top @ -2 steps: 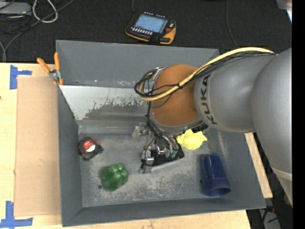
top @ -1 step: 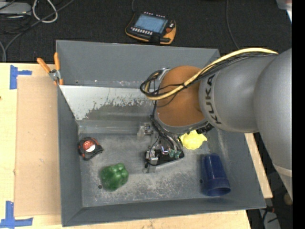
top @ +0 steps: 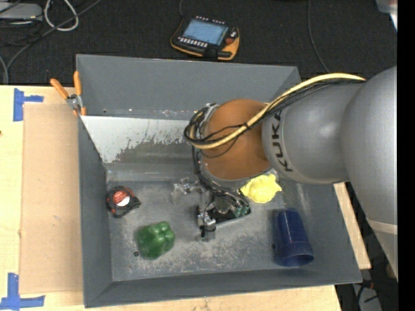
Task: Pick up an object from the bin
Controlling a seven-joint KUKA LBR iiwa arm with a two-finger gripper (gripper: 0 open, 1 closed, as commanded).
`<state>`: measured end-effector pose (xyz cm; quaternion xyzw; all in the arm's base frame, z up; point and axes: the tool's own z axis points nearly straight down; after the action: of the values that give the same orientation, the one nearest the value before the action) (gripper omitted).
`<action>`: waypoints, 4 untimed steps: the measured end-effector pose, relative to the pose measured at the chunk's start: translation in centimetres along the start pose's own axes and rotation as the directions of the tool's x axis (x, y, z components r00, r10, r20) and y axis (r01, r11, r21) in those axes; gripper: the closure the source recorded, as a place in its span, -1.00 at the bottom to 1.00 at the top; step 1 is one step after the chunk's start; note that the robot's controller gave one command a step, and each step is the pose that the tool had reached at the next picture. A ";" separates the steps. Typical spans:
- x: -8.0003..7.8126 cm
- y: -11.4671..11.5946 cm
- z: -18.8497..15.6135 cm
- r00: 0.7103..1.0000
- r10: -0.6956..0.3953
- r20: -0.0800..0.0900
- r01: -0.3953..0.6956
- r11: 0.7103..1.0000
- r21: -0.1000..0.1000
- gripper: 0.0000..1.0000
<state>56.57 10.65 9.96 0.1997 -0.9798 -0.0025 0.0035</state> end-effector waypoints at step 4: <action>3.1 -1.5 1.4 0.992 0.126 -0.010 -0.126 0.992 -0.002 -1.00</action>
Offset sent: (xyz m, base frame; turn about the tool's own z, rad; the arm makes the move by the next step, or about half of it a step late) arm -0.0355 -0.0091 0.0364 0.0489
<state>54.31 8.04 8.61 0.1372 -0.9905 -0.0025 0.0087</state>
